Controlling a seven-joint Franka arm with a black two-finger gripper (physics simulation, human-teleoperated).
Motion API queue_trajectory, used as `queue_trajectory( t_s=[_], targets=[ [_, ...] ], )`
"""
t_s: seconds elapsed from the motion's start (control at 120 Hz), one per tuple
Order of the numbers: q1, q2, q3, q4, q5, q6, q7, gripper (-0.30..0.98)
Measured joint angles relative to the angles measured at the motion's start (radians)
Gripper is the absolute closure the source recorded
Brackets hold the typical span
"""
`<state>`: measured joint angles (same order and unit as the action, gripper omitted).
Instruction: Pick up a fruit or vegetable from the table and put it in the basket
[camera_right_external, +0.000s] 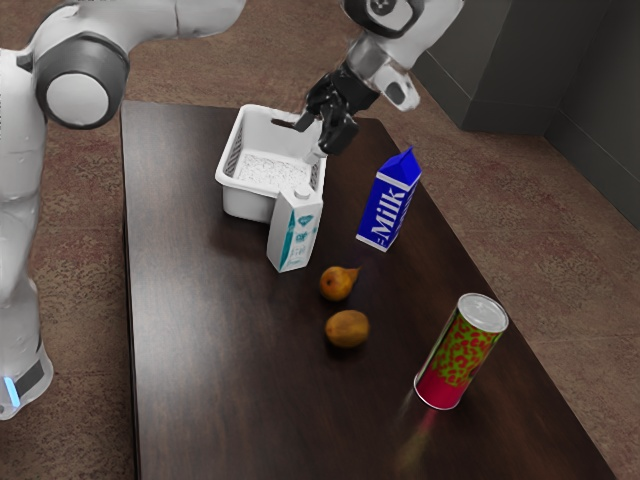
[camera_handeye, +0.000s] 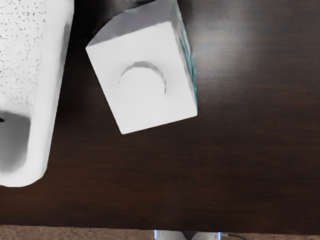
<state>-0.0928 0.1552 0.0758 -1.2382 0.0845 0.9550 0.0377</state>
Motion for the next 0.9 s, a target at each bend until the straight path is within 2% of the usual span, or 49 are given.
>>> queue_trajectory(
  t_s=[0.133, 0.342, 0.458, 0.667, 0.9],
  targets=[
    [-0.004, 0.010, -0.001, -0.020, 0.011, 0.244, 0.017, 0.00],
    [-0.024, 0.005, -0.010, -0.026, 0.018, 0.434, 0.037, 0.00],
    [-0.026, -0.074, -0.007, -0.217, -0.040, 0.551, 0.035, 0.00],
    [-0.030, -0.096, -0.008, -0.372, -0.155, 0.675, -0.028, 0.00],
    [-0.028, -0.099, 0.016, -0.528, -0.210, 0.746, -0.107, 0.00]
  ],
)
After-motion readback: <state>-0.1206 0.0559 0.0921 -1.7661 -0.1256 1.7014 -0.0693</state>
